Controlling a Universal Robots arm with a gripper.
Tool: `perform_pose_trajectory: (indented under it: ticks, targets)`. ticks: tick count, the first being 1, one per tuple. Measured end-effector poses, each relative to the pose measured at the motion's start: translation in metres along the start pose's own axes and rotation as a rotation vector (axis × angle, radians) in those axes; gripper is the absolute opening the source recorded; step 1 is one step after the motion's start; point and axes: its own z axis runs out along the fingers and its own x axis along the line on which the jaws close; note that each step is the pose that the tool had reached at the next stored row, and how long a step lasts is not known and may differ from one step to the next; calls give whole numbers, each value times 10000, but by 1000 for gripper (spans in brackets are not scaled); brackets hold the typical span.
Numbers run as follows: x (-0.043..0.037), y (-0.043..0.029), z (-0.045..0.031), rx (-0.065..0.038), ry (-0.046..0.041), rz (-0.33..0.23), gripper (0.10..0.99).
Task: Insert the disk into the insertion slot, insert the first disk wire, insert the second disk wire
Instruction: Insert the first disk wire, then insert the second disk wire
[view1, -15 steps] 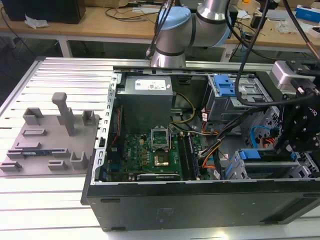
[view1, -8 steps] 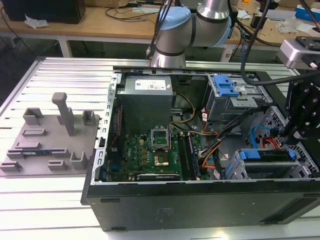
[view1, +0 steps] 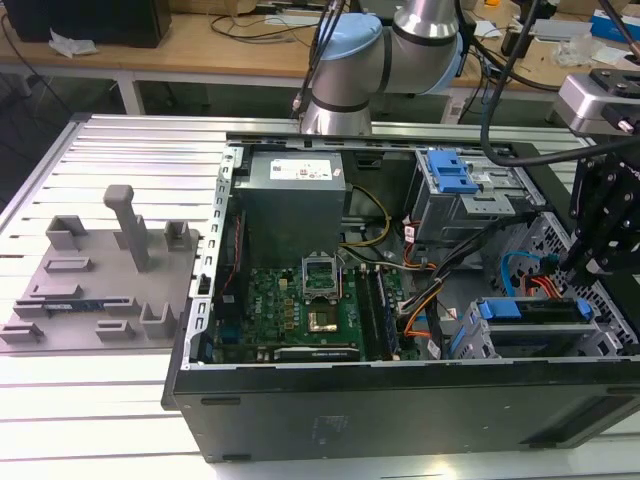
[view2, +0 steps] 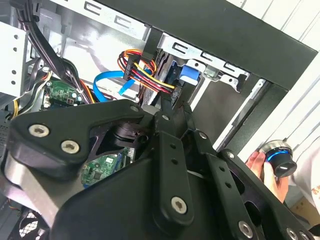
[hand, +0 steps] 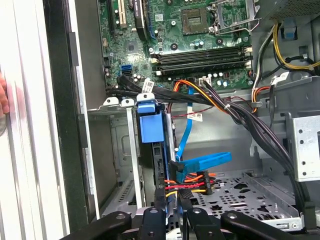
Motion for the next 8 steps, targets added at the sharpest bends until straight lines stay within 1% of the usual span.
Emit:
perform_pose_trajectory:
  ticks: [8]
  targets:
    - [1,0,0,0,0,0,247]
